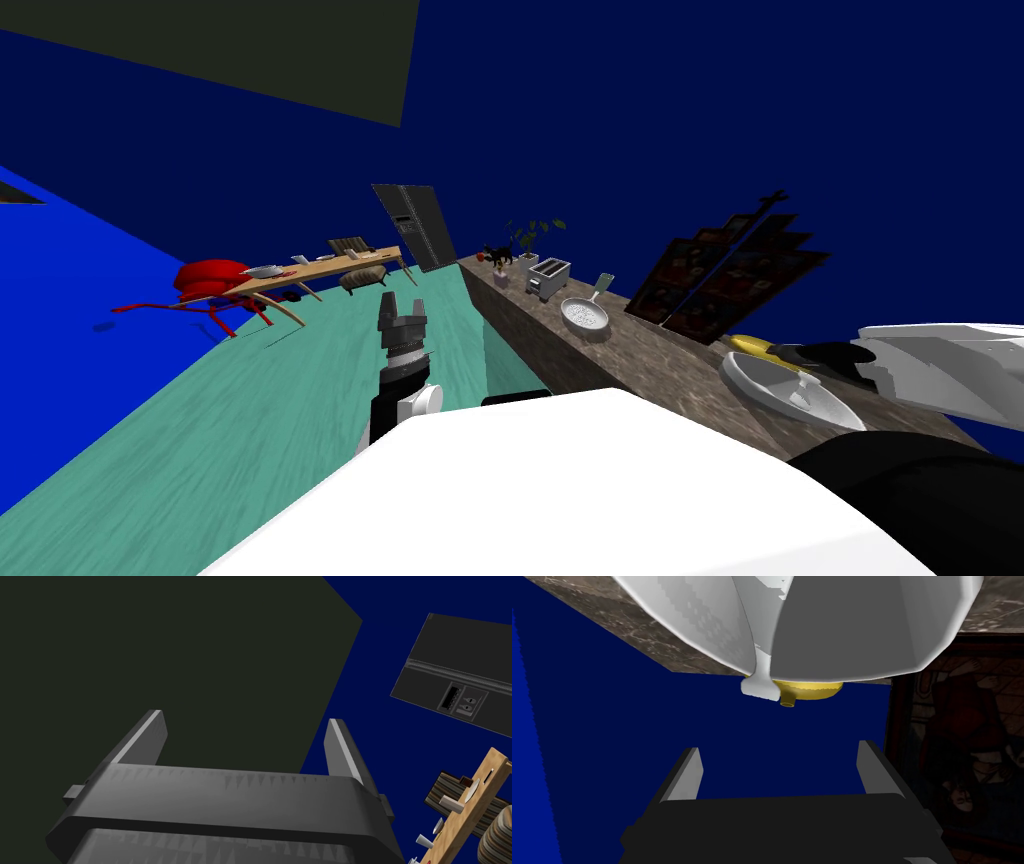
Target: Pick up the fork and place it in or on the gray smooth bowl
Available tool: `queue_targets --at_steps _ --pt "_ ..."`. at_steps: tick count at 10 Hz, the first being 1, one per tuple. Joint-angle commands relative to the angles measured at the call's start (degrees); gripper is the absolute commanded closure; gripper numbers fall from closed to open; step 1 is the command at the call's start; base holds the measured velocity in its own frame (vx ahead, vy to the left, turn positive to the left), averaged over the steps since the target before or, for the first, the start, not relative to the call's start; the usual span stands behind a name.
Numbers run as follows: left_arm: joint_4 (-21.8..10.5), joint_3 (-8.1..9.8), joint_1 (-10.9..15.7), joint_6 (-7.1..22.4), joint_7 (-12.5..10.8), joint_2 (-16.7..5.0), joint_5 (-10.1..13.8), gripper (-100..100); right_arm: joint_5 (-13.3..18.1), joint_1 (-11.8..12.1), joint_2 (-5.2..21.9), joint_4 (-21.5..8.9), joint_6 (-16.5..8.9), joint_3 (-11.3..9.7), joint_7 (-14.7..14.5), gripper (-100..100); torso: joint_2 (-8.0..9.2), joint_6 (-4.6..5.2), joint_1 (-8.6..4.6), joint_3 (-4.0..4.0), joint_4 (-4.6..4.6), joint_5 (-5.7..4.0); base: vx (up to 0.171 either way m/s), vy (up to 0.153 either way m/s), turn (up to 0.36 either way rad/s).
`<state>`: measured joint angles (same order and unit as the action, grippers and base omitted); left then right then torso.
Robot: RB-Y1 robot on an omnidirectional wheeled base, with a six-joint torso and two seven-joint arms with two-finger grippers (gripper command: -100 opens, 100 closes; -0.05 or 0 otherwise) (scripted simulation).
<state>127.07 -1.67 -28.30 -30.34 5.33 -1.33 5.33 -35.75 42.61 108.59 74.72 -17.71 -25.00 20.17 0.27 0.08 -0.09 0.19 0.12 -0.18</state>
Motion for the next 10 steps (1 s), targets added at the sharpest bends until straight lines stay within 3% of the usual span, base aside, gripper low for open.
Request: queue_targets --at_steps 1,3,4,5,6,7,9,10 --pt "0.0 0.00 0.0 0.0 0.0 0.0 0.0 0 2.2 2.9 2.6 0.1 1.8 -0.7 2.9 -100 0.00 0.00 0.00 0.00 0.00 0.00 -0.044 -0.008 0.197" --pt "0.0 0.00 0.0 0.0 0.0 0.0 0.0 0 2.2 3.4 2.6 0.1 1.8 -0.7 7.5 -100 0.09 -0.02 0.00 0.05 0.02 0.00 -0.040 -0.006 0.062" --pt "0.0 0.00 0.0 0.0 0.0 0.0 0.0 0 2.2 3.4 2.6 0.1 1.8 -0.7 8.3 -100 0.06 0.02 0.00 0.04 0.02 0.00 -0.008 0.003 -0.028" --pt "0.0 0.00 0.0 0.0 0.0 0.0 0.0 0 4.4 6.2 5.1 0.2 3.6 -1.4 10.4 -100 0.01 0.01 0.02 0.01 0.00 0.00 -0.054 0.001 0.219" --pt "0.0 -0.01 0.0 0.0 0.0 0.0 0.0 0 4.4 6.7 5.1 0.2 3.6 -1.4 13.9 -100 0.07 -0.09 0.04 0.03 0.00 0.03 -0.063 -0.008 0.124" --pt "0.0 0.00 0.0 0.0 0.0 0.0 0.0 0 6.5 8.9 7.6 0.3 5.4 -2.1 16.5 -100 0.12 0.00 0.01 0.07 0.03 0.00 -0.075 0.002 0.163" --pt "0.0 0.00 0.0 0.0 0.0 0.0 0.0 0 6.5 10.0 7.6 0.3 5.4 -2.1 21.2 -100 0.17 0.01 0.02 0.10 0.04 0.01 -0.046 -0.002 0.049" --pt "0.0 0.00 0.0 0.0 0.0 0.0 0.0 0 6.5 10.0 7.6 0.3 5.4 -2.1 22.0 -100 0.09 0.03 0.00 0.06 0.03 0.00 0.000 0.001 -0.020"
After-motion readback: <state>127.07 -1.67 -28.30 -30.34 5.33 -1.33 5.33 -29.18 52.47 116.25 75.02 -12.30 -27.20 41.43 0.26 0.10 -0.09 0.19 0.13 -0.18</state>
